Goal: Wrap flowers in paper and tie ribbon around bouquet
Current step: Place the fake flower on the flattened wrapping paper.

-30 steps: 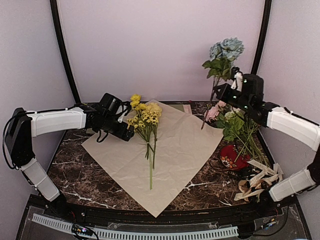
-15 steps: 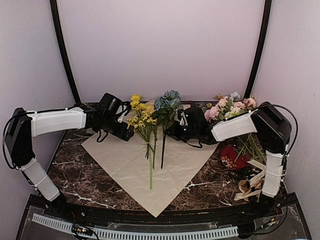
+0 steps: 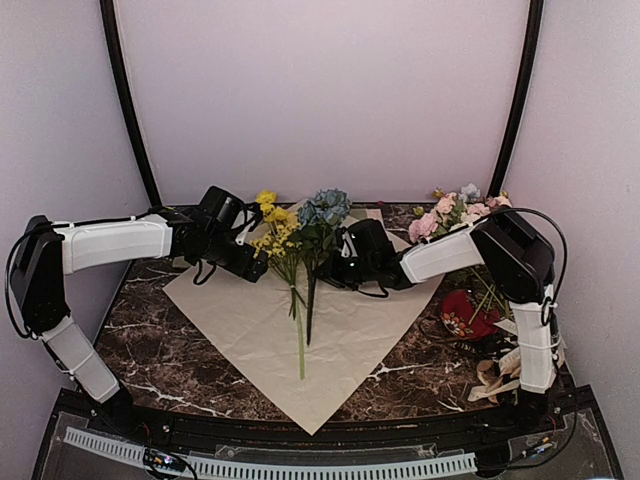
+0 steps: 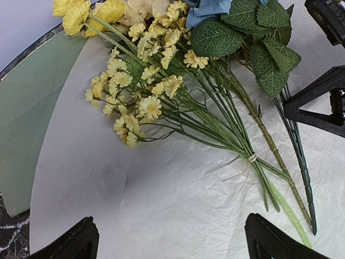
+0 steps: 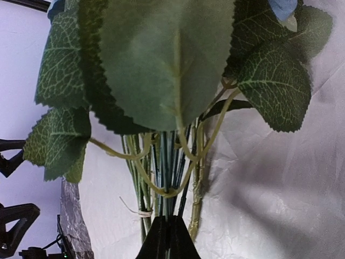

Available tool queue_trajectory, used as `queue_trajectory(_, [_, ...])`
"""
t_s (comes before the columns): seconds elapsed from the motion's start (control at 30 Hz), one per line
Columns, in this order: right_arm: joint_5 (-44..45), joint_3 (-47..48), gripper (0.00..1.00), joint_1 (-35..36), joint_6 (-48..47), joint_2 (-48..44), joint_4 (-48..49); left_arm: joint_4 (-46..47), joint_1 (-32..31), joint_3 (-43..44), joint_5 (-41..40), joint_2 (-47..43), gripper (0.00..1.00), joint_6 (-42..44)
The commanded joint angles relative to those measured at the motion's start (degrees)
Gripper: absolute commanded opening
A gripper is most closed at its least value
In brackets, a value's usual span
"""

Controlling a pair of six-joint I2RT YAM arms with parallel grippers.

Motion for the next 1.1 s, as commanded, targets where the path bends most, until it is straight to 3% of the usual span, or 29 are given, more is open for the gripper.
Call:
queue_trajectory(0.0, [-0.63, 3.62, 0.08, -0.58, -5.50, 1.36, -6.71, -0.70, 0.27, 1.10, 0.32, -1.82, 0.98, 0.40])
queue_trajectory(0.5, [4.71, 7.14, 0.40, -2.50, -16.33, -3.78, -20.58, -0.73, 0.27, 1.09, 0.44, -1.05, 0.98, 0.47])
queue_trajectory(0.7, [8.94, 8.47, 0.52, -4.85, -22.73, -11.06, -29.71, -0.92, 0.27, 1.27, 0.17, -0.77, 0.98, 0.55])
queue_trajectory(0.9, [15.33, 12.68, 0.49, -14.84, -32.91, -21.84, -46.74, -1.18, 0.32, 1.45, 0.24, -0.54, 0.98, 0.65])
queue_trajectory(1.07, [21.75, 11.89, 0.44, -28.10, -34.37, -26.31, -55.88, -1.17, 0.27, 1.57, 0.16, -0.58, 0.97, 0.61])
